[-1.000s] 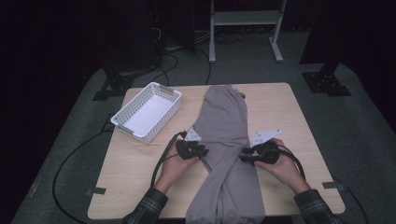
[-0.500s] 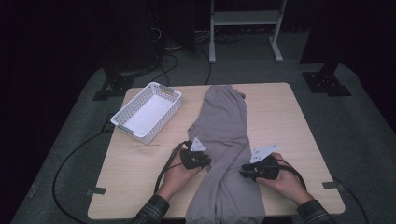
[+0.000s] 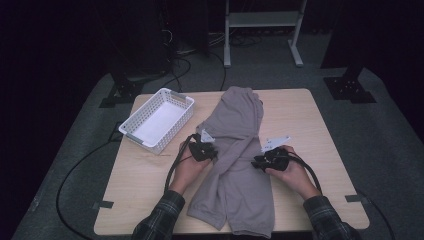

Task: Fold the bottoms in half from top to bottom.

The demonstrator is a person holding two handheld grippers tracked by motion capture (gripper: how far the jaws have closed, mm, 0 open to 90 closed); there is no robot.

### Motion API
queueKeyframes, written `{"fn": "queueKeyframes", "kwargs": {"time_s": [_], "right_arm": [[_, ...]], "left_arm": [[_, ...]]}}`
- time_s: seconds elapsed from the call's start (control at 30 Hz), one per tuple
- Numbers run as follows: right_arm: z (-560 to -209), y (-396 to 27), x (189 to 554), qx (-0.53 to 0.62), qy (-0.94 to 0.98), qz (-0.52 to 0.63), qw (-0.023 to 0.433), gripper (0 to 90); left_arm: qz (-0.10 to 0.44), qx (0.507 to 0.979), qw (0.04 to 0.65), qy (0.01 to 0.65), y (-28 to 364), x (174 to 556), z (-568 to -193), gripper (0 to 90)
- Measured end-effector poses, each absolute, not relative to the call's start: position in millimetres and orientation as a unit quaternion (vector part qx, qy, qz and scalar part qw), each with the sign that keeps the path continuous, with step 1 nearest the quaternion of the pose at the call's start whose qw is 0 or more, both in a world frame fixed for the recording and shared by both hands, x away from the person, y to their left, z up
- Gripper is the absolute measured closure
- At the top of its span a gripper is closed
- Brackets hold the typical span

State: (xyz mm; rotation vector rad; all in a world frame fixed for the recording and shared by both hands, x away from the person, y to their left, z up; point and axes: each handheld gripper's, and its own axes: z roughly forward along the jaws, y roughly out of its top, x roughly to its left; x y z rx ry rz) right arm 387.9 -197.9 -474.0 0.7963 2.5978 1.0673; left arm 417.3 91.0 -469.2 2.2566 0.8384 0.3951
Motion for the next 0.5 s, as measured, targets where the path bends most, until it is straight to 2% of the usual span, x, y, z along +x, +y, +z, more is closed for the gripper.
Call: {"fn": "queueKeyframes", "kwargs": {"time_s": [0.13,0.23,0.5], "right_arm": [[-470,-198,384,0.290,0.880,0.360,0.107,66.2],[-458,-199,373,0.286,0.870,0.388,0.100,65.3],[-430,-159,337,0.226,0.871,0.428,0.080,63.1]], "left_arm": [[0.126,0.854,0.382,0.331,104,409,-467,70.7],[0.130,0.843,0.406,0.327,116,396,-464,64.1],[0.144,0.837,0.408,0.336,150,370,-463,57.1]]}}
